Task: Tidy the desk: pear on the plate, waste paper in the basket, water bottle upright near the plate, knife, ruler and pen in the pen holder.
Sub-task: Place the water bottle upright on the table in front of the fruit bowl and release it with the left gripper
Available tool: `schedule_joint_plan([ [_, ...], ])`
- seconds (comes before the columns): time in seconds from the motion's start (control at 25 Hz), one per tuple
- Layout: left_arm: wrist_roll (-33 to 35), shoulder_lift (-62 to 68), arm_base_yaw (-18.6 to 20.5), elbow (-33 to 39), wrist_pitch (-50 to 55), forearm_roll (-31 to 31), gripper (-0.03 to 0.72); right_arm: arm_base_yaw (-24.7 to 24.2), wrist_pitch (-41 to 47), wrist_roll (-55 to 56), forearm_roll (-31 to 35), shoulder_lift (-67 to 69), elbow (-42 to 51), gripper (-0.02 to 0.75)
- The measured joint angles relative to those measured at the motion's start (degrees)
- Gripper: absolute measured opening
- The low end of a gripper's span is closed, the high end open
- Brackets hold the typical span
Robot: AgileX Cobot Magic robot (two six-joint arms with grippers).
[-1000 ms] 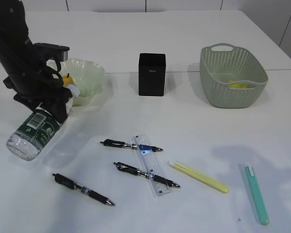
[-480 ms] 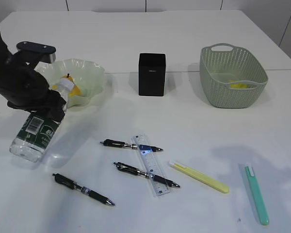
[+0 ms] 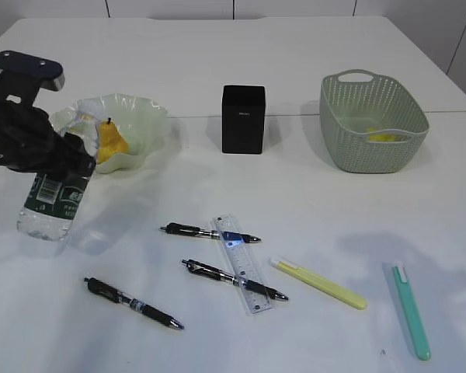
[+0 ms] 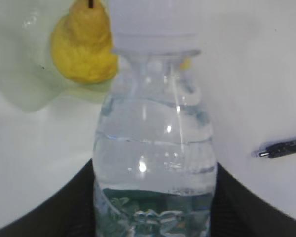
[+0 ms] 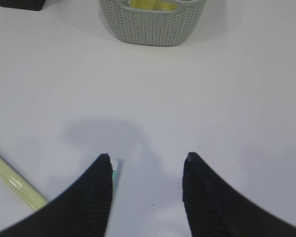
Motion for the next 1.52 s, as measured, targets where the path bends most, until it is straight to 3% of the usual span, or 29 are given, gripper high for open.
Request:
schedule_joint_plan([
  [0.36, 0.0, -4.5, 0.0, 5.1, -10.6, 0.2, 0.395, 0.0, 0.0, 0.0, 0.0, 0.0, 0.0, 0.351],
  [0.84, -0.1, -7.4, 0.0, 21.0, -43.3, 0.2, 0.391, 0.0, 0.0, 0.0, 0.0, 0.0, 0.0, 0.351],
  [1.52, -0.1, -7.4, 0.0, 21.7, -49.4, -0.2, 0.389, 0.0, 0.0, 0.0, 0.0, 0.0, 0.0, 0.351],
])
